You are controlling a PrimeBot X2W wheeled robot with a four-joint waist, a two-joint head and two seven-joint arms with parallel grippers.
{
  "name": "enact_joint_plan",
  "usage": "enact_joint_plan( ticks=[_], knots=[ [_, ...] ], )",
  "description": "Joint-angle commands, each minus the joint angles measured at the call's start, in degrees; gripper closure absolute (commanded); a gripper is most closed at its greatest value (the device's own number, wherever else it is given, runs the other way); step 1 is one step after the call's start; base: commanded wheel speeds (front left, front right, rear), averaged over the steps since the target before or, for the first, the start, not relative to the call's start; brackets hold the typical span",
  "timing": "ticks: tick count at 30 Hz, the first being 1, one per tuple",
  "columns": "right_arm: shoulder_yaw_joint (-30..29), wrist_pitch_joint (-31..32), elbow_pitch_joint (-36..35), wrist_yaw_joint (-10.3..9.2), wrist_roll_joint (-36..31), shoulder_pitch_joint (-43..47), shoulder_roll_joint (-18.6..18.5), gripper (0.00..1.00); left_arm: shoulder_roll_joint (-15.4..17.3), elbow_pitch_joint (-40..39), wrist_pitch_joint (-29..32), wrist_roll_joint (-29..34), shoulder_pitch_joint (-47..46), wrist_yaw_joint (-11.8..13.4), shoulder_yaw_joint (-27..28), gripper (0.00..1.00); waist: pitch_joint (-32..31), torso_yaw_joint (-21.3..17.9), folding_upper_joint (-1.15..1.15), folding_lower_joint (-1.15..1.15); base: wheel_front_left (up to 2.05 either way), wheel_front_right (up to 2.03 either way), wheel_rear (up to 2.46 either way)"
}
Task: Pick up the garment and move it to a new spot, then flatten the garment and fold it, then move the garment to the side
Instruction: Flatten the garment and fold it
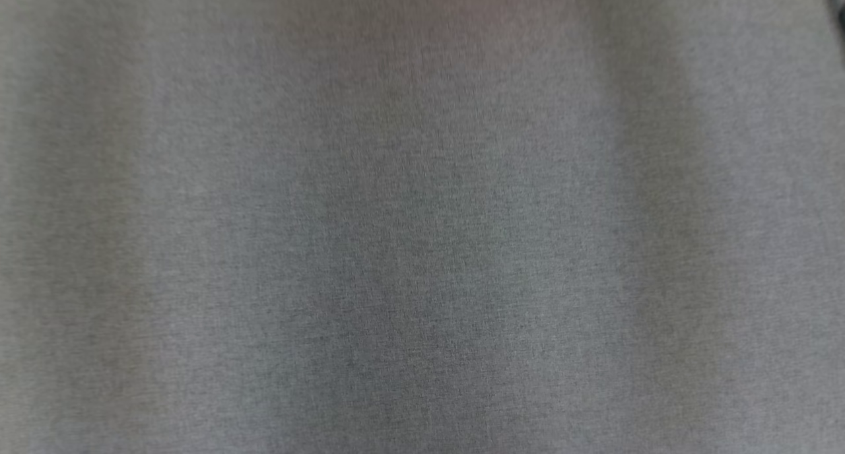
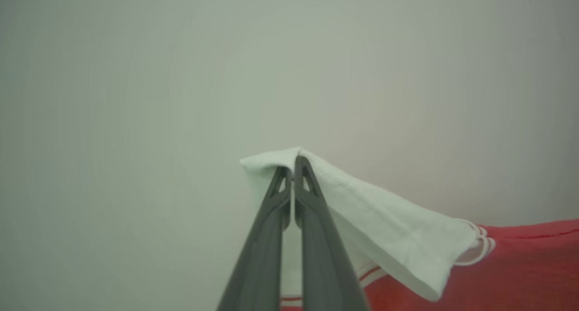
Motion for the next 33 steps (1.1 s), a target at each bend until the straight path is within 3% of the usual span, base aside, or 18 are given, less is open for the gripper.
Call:
enact_joint_plan(
  ticks=[1, 7, 10, 13, 15, 18, 22, 27, 33],
  knots=[
    [0.81, -0.44, -0.84, -0.13, 1.09, 2.13, -0.56, 1.0, 0.36, -0.39, -0.66, -0.63, 2.48, -0.39, 0.04, 1.0, -2.39, 0.42, -0.01, 0.0, 0.0, 0.0, 0.0],
    [6.97, -3.33, -10.61, -0.13, 9.63, 19.12, -5.65, 1.0, 1.16, -8.74, -5.24, -5.19, 20.71, -0.2, 0.68, 1.0, -8.86, 1.08, -0.01, 0.0, 0.0, 0.0, 0.0],
    [8.34, -4.18, -16.07, -0.13, 14.34, 29.2, -8.68, 1.0, 2.16, -16.99, -5.58, -8.33, 32.57, 1.52, 2.12, 1.0, -11.08, 1.66, -0.01, 0.0, 0.0, 0.0, 0.0],
    [7.7, -5.74, -21.33, -0.13, 17.77, 38.57, -11.55, 1.0, 2.73, -27.97, -4.94, -11.06, 45.87, 5.21, 3.03, 1.0, -12.54, 2.18, -0.01, 0.0, 0.0, 0.0, 0.0],
    [7.26, -6.51, -24.25, -0.13, 19.67, 45.0, -12.08, 1.0, 3.87, -36.19, -4.94, -11.92, 55.42, 8.98, 3.89, 1.0, -13.42, 2.11, -0.01, 0.0, 0.0, 0.0, 0.0],
    [6.48, -7.27, -27.88, -0.13, 19.31, 53.06, -13.07, 1.0, 4.19, -47.87, -5.65, -13.96, 69.52, 14.73, 5.17, 1.0, -14.59, 2.0, -0.01, 0.0, 0.0, 0.0, 0.0],
    [4.54, -7.69, -31.18, -0.13, 18.1, 62.97, -13.5, 1.0, 3.08, -58.51, -6.69, -15.93, 85.63, 20.39, 5.09, 1.0, -16.11, 2.6, -0.01, 0.0, 0.0, 0.0, 0.0],
    [0.27, -7.91, -32.55, -0.13, 15.44, 74.55, -13.49, 1.0, 0.83, -63.49, -8.42, -18.34, 100.43, 23.88, 3.59, 1.0, -18.28, 4.33, -0.01, 0.0, 0.0, 0.0, 0.0],
    [-5.99, -7.96, -32.25, -0.13, 11.16, 87.32, -10.19, 1.0, -1.89, -59.9, -9.59, -19.67, 111.04, 24.08, 0.73, 1.0, -21.01, 6.9, -0.01, 0.0, 0.0, 0.0, 0.0]
  ],
)
